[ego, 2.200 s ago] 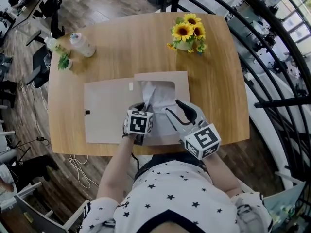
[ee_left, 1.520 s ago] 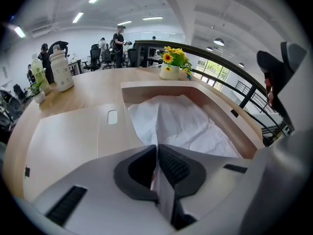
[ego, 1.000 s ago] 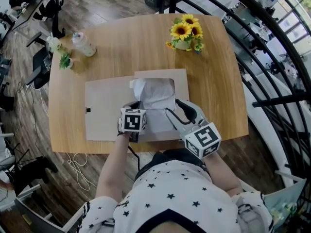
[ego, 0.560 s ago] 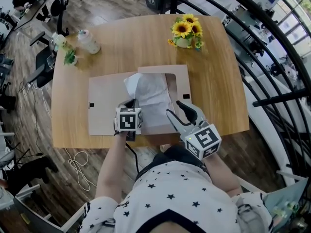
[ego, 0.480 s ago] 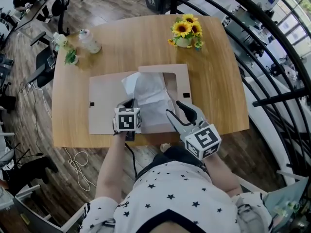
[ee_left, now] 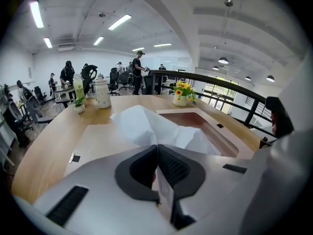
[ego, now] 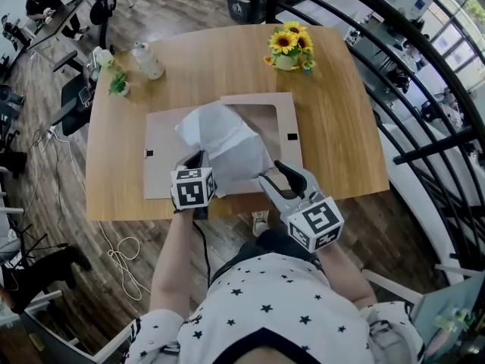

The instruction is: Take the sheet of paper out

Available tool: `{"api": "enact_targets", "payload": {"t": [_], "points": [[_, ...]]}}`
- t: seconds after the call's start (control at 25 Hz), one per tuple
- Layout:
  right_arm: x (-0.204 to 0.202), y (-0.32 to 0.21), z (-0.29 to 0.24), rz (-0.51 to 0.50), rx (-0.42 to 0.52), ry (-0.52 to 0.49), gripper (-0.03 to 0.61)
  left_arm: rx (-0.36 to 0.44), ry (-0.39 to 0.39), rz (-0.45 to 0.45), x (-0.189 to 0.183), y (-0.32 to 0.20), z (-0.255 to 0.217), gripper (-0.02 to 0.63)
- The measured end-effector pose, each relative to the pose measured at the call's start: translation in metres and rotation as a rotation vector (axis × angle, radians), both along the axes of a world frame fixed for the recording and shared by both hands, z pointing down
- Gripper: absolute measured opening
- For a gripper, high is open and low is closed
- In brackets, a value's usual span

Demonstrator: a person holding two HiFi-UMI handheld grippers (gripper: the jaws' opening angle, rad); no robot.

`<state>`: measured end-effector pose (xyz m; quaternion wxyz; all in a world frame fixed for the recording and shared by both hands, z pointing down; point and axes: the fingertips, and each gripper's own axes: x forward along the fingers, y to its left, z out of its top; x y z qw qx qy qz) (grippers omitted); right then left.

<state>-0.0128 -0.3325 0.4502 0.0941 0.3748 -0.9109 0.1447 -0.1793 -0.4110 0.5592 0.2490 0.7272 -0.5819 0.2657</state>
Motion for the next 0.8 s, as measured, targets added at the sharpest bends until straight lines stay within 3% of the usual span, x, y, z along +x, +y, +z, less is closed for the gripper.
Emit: {"api": "enact_targets", "payload": {"t": [0.4, 0.8], "points": [[-0.006, 0.049, -0.006, 0.013, 0.036, -0.002, 0.169, 0.121, 0.063, 0.012, 0.007, 0.041, -0.043, 0.006], [-0.006, 0.111, -0.014, 0.027, 0.08, 0.004, 0.169, 0.189, 0.106, 0.017, 0.014, 0.11, -0.071, 0.006]]}}
